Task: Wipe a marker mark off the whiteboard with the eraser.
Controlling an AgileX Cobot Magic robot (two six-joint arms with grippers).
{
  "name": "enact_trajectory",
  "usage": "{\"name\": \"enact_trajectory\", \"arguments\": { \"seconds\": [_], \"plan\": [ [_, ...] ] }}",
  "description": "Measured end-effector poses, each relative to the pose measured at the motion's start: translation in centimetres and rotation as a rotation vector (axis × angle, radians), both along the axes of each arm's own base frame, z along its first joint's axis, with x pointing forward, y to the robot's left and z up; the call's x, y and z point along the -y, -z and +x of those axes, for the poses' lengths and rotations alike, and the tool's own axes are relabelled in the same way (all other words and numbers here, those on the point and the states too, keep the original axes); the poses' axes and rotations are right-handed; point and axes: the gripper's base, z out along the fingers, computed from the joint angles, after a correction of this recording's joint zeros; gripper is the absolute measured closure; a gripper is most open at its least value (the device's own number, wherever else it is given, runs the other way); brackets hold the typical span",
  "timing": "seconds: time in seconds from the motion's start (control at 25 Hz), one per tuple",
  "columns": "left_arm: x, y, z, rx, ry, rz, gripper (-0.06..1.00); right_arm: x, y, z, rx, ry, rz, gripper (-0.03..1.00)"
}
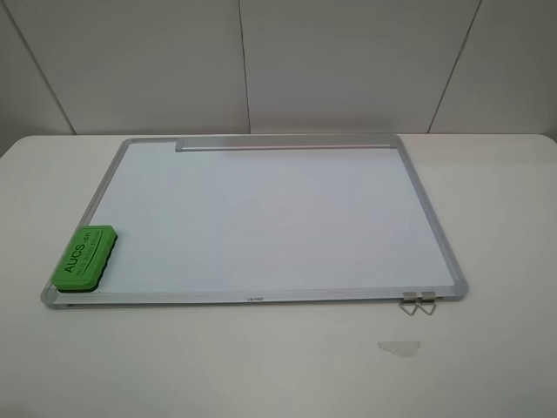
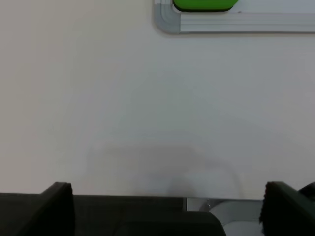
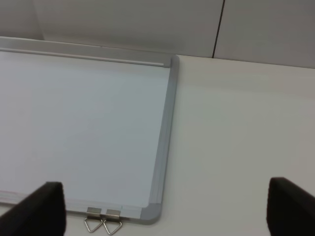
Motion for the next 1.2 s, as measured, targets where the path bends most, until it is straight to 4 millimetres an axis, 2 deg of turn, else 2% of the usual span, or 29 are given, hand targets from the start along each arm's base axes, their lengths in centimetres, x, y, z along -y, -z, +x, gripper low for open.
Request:
{"name": "enact_trajectory", "arguments": {
  "seconds": [0.24,0.52,0.92,1.2],
  "plan": [
    [0.3,-0.6,-3.8,0.221,0.005,0.005,0.18,0.0,0.0,0.0,0.0,0.0,0.0,0.15],
    [0.4,-0.8,-6.7,0.423,0.008,0.016,0.18,0.0,0.0,0.0,0.0,0.0,0.0,0.15],
    [0.5,-0.8,-8.9,0.608,0.005,0.025,0.18,0.0,0.0,0.0,0.0,0.0,0.0,0.15],
    [0.4,-0.4,-8.2,0.675,-0.031,0.011,0.18,0.0,0.0,0.0,0.0,0.0,0.0,0.15]
  ]
}}
